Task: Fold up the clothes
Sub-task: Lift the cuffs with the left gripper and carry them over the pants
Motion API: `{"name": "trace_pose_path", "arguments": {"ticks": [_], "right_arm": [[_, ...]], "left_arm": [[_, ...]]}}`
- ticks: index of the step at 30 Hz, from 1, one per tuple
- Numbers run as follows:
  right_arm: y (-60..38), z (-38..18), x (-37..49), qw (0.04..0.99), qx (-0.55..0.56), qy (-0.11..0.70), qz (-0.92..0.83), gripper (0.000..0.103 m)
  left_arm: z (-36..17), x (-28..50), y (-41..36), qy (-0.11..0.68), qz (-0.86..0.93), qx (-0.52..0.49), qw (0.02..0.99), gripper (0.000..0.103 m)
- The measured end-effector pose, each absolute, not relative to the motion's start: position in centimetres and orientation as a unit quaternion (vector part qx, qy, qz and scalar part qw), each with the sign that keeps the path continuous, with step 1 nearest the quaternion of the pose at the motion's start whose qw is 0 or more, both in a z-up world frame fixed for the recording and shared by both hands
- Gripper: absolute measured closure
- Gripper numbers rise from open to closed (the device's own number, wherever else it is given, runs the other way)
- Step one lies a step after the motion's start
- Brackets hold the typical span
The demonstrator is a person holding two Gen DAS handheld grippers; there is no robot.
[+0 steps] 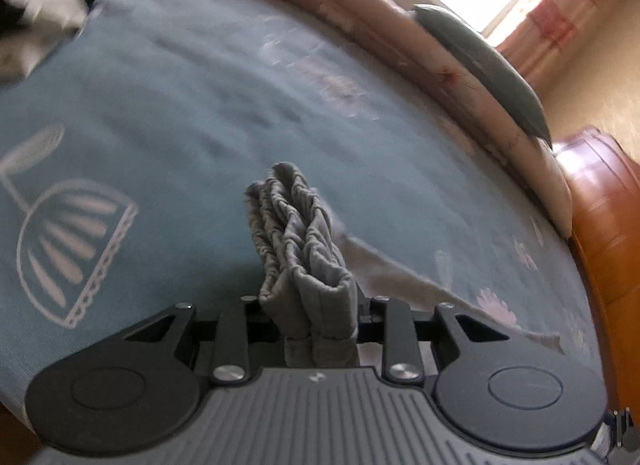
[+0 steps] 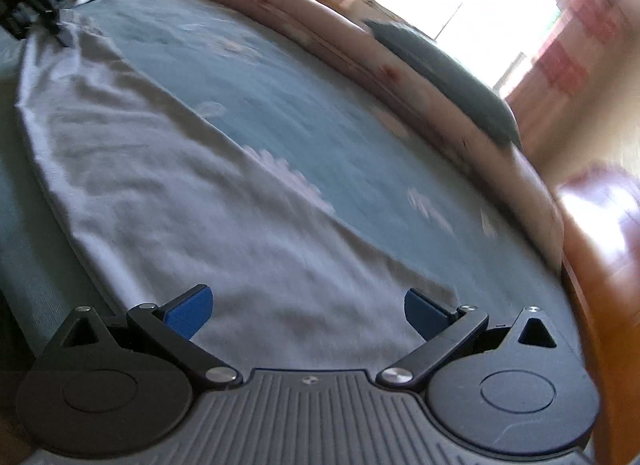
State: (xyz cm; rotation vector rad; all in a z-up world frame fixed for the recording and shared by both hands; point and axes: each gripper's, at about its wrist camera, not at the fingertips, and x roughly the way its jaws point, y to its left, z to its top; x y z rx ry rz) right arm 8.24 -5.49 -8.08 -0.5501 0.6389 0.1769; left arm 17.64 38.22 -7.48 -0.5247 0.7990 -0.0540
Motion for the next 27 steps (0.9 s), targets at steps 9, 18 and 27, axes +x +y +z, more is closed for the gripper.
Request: {"name": "trace_pose_path", "arguments": {"ticks": [9, 18, 27], "right_arm": [[-7.3, -7.6, 7.8, 0.923, -0.219, 0.305, 0.084, 0.000], [-9.2, -8.1, 7.7, 0.926, -0.195, 0.313, 0.076, 0.000], [-10.2, -8.6, 7.9, 0.927, -0.182, 0.321, 0.067, 0.000]], "left_arm": [[-1.5, 17.3, 32.2, 0.356, -0.101, -0.223, 0.902, 0.075], [0.2, 19.2, 26.6, 0.358, -0.154, -0.229, 0.892, 0.075], [-0.1, 20.2, 21.4, 0.365, -0.203, -0.216, 0.883, 0.075]]}}
